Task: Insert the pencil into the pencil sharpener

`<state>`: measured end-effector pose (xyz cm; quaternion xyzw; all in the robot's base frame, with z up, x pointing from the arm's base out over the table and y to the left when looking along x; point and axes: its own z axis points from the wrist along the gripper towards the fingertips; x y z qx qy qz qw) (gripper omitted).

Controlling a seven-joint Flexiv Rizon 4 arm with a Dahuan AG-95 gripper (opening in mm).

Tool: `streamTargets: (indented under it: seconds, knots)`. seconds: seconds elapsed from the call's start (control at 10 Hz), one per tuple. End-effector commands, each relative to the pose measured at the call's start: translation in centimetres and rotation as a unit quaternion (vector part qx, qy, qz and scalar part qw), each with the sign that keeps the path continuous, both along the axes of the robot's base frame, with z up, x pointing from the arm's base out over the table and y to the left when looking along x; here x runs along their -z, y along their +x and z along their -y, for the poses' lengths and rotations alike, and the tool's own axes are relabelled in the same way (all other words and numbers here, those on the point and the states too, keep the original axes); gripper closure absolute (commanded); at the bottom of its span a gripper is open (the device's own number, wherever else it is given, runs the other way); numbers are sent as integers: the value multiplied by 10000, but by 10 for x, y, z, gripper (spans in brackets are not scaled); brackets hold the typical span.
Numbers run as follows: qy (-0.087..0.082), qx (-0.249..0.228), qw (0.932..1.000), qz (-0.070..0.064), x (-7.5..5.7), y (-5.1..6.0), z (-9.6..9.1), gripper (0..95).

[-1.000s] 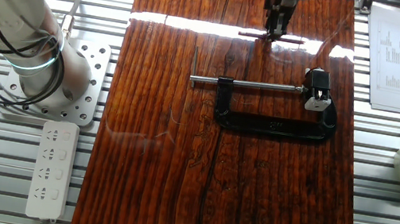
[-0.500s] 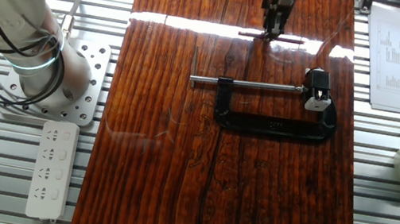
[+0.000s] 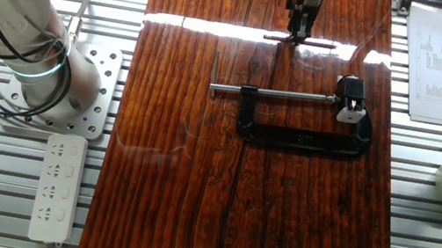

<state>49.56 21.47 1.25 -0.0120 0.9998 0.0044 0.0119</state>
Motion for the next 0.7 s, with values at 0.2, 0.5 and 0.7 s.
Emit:
streamTargets:
  seconds: [0.2,0.5,0.7]
  knots:
    - [0,38,10000,-2,1,0,0,760]
    - [2,65,10000,3,1,-1,1,760]
    - [4,71,10000,2,1,-2,1,760]
